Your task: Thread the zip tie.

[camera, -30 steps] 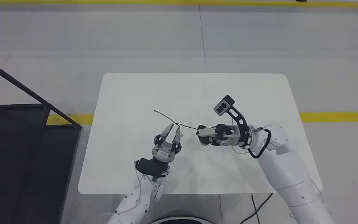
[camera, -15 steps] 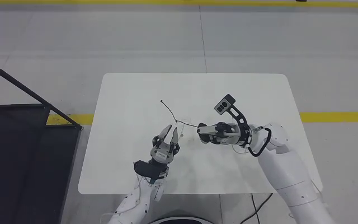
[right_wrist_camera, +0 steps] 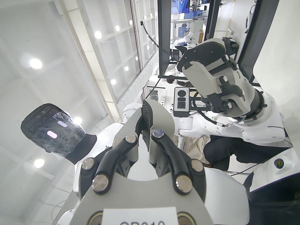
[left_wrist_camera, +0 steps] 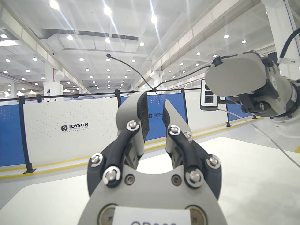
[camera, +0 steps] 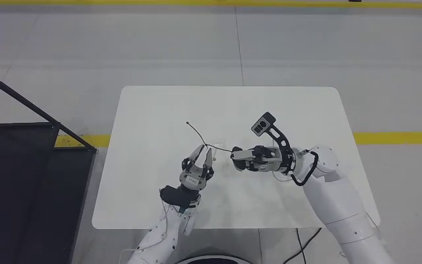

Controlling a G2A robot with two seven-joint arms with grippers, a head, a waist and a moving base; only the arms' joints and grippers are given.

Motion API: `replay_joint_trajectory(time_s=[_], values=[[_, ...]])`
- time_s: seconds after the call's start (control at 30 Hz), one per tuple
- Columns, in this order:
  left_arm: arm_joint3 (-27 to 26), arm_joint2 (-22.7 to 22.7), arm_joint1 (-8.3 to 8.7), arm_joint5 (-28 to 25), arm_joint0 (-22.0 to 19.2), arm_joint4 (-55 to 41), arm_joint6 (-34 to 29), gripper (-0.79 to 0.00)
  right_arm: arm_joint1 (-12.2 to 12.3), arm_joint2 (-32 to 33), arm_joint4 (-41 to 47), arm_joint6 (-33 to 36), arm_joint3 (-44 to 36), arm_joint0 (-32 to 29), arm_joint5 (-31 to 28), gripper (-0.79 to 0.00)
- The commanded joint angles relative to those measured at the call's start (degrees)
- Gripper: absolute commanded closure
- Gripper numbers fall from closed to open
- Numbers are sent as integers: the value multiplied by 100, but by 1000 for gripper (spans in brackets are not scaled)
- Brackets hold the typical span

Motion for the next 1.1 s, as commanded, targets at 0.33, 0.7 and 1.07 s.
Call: replay_joint_trajectory(time_s=[0.33,0.7,1.07], values=[[3,18,-29,45,-37,12,-34,-200,-6,2,-55,11,-27,-10,42,0],[-28,3,-41,51,-6,37,-61,-132,-14,4,-78,19,-24,-9,69,0],[-5,5,-58,82,-37,92,-97,0,-17,28,-79,49,-22,-17,65,0]])
